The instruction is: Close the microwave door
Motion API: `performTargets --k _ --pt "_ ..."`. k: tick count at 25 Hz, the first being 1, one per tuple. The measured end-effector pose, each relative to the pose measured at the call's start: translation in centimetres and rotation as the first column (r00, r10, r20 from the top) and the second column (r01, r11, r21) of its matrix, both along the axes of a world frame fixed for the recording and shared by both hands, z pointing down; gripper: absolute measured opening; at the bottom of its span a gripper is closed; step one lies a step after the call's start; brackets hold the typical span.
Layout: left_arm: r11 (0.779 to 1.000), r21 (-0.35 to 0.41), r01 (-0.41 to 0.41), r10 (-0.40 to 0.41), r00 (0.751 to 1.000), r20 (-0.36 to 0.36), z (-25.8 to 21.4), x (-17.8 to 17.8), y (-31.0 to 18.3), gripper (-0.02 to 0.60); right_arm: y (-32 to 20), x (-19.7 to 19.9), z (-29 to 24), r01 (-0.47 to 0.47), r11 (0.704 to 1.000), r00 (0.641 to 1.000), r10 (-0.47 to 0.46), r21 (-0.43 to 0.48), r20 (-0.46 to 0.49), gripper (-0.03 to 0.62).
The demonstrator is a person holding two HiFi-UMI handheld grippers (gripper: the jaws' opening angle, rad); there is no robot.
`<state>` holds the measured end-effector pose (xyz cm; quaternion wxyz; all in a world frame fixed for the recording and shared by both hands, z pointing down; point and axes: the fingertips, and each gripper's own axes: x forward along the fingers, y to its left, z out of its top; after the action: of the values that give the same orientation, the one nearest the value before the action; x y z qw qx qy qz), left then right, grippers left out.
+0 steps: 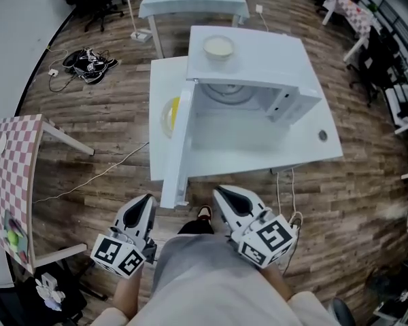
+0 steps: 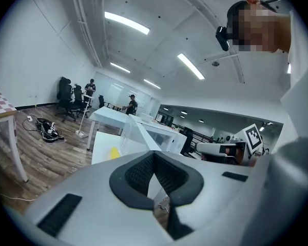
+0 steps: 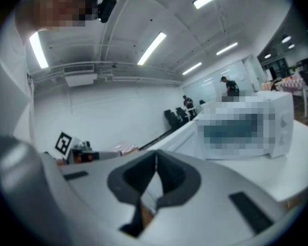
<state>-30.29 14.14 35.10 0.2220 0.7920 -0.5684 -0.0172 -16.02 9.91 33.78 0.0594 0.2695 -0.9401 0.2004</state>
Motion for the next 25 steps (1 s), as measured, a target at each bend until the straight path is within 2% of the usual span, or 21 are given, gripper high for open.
performTargets --k 7,15,25 --pt "0.996 -0.050 -0.068 0.068 0.998 -0.010 2.1 -0.2 -0.5 0.017 -0.5 -1.2 0.6 -0.016 1.000 1.000 0.015 -0.019 -0.025 0.025" --pt "0.995 -0.069 -0.076 0.074 0.997 -0.039 3.4 0.0 -0.8 0.017 -1.0 -0.6 1.5 -0.046 0.998 0.998 0.044 -0.050 -0.041 0.025" --pt "0.994 -0.097 -0.059 0.054 0.997 -0.053 4.2 1.0 -1.3 0.017 -2.5 -0.2 1.6 -0.027 0.998 0.999 0.026 -0.063 -0.023 0.025"
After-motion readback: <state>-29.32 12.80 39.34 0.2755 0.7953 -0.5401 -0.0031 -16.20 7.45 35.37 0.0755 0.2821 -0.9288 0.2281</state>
